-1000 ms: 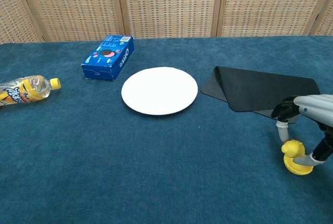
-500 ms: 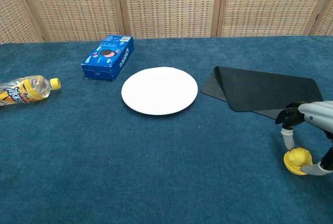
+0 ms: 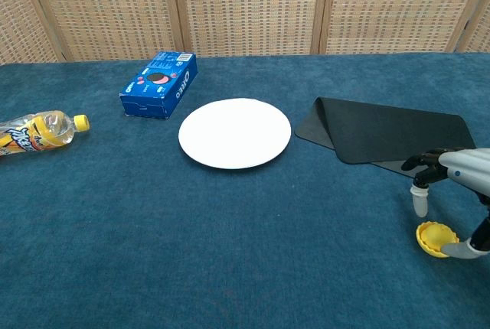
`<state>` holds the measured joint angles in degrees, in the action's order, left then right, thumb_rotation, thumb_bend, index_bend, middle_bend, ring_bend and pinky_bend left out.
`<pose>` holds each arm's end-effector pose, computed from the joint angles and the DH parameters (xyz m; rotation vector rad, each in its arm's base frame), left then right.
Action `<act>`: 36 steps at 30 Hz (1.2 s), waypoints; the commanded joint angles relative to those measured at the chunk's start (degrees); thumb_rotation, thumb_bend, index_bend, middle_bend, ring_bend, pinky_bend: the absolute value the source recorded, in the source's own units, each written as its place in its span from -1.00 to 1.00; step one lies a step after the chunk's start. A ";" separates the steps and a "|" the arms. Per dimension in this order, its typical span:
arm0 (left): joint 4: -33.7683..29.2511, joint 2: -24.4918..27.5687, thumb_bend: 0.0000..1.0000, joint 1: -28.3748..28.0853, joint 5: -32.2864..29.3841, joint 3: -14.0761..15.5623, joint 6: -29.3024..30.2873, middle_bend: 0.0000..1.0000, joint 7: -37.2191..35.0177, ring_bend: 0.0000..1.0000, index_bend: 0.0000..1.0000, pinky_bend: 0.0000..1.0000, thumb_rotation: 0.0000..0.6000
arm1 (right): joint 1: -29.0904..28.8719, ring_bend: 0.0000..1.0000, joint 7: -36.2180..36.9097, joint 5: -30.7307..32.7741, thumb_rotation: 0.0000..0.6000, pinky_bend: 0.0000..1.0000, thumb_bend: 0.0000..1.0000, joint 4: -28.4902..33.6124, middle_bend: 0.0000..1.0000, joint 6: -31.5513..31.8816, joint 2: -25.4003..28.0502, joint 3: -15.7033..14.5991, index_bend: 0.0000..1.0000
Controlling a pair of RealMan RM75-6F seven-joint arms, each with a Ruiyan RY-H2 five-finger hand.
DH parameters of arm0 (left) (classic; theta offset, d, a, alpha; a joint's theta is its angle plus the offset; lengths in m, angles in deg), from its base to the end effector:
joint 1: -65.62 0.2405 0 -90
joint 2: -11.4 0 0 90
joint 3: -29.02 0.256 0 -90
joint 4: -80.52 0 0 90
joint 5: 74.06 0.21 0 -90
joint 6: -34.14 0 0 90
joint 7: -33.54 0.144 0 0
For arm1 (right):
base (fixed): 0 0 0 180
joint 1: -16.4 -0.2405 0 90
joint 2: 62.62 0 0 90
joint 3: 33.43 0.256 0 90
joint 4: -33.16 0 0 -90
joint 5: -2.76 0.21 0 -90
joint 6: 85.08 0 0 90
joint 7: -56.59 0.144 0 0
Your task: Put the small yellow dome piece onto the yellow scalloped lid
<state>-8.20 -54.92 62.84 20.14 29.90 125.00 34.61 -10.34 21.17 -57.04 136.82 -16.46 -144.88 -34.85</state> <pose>-0.3063 0.1554 0.1484 -1.4792 -0.8114 -0.9460 -0.2135 -0.2298 0.0042 1.7856 -1.0568 0.6314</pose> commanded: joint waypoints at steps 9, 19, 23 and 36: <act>0.13 0.09 -0.78 0.08 -0.22 -0.11 0.10 -1.00 -0.32 -1.00 -1.00 -1.00 1.00 | 0.81 -1.00 1.50 -0.46 1.00 -1.00 -0.65 0.03 -0.97 0.73 1.30 1.03 -0.34; 0.15 0.02 -0.78 0.44 -0.55 -0.40 0.76 -1.00 0.39 -1.00 -1.00 -1.00 1.00 | 8.89 -1.00 25.11 -11.77 1.00 -1.00 -0.78 -3.09 -1.00 8.73 11.99 1.69 -0.65; 0.09 -0.22 -0.78 0.62 -0.91 -0.55 0.86 -1.00 1.39 -1.00 -1.00 -1.00 1.00 | 12.33 -1.00 30.11 -18.16 1.00 -1.00 -0.83 -7.97 -1.00 13.46 12.23 -0.08 -0.85; 0.90 -0.26 -0.78 0.92 -2.25 -1.09 0.83 -1.00 0.66 -1.00 -1.00 -1.00 1.00 | 19.26 -1.00 36.99 -26.52 1.00 -1.00 -0.85 -14.89 -1.00 23.57 11.32 -0.86 -1.00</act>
<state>-7.34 -55.18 63.77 17.94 28.84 125.87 35.34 8.63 57.80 -83.39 122.14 6.93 -133.48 -35.84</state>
